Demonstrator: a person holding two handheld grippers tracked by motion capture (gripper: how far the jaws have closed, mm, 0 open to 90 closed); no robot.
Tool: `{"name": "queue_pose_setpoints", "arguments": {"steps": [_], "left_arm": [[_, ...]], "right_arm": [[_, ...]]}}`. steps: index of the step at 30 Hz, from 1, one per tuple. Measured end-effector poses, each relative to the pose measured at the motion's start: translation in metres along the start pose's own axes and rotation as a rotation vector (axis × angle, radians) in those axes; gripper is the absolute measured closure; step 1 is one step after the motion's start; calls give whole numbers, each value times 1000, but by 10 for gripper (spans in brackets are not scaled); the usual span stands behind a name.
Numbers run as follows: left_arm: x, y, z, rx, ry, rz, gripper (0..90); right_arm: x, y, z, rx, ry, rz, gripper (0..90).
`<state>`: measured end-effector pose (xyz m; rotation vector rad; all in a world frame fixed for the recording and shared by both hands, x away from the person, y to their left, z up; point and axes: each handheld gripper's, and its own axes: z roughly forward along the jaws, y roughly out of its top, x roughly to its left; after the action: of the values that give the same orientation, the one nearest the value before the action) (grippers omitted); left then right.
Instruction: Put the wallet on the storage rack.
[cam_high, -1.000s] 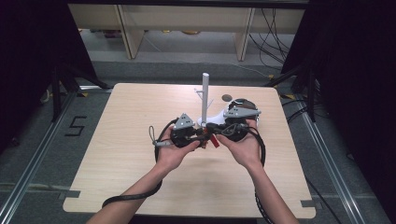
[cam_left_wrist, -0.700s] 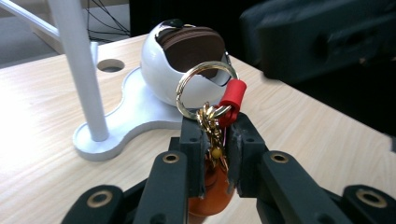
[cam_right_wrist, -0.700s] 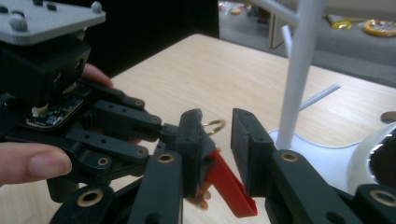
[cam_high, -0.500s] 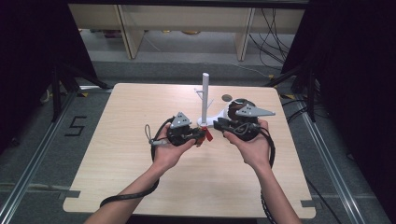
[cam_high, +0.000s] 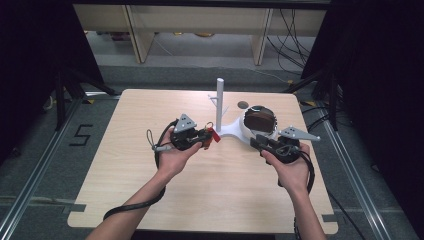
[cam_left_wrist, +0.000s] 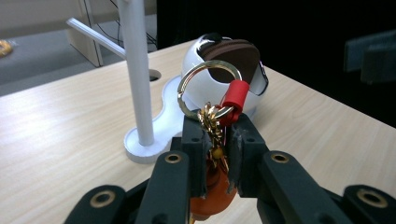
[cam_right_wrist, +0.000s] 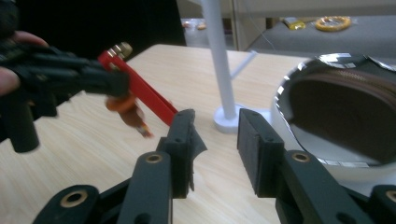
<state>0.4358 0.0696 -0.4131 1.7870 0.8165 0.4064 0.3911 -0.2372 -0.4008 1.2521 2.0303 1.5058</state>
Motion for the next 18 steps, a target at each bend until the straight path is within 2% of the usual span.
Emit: {"name": "queue_pose_setpoints", "arguments": {"steps": [1, 2, 3, 4, 7, 9, 11, 12, 14, 15, 16, 17, 18], "left_arm": [[1, 0, 0, -4, 4, 2, 778], [2, 1, 0, -6, 6, 0, 778], [3, 1, -1, -3, 8, -2, 779], [5, 1, -1, -5, 10, -11, 779], [8, 3, -1, -3, 17, -12, 779], [10, 4, -2, -9, 19, -18, 779], [12, 5, -2, -19, 27, -13, 779], [12, 5, -2, -22, 30, -11, 779], [14, 7, -2, -26, 38, -11, 778], [15, 8, -2, -28, 40, -16, 778], [16, 8, -2, -28, 42, -14, 779], [17, 9, -2, -28, 48, -16, 779], [17, 10, -2, -31, 51, -14, 779]], "right_arm": [[0, -3, -1, 7, -5, 28, 659], [-3, -6, -2, 13, -19, 29, 652], [-8, -9, -2, 3, -23, -4, 648], [-7, -12, -4, 25, -32, 37, 645], [-15, -21, -3, 9, -45, -7, 632], [-15, -28, -4, 25, -50, 19, 623], [-19, -33, -4, 31, -53, 9, 618], [-18, -37, -5, 50, -69, 37, 616], [-23, -43, -4, 33, -81, 19, 614], [-25, -46, -4, 35, -68, 20, 613], [-23, -48, -7, 66, -84, 58, 613], [-24, -51, -4, 45, -72, 56, 612], [-25, -54, -4, 48, -77, 64, 611]]}}
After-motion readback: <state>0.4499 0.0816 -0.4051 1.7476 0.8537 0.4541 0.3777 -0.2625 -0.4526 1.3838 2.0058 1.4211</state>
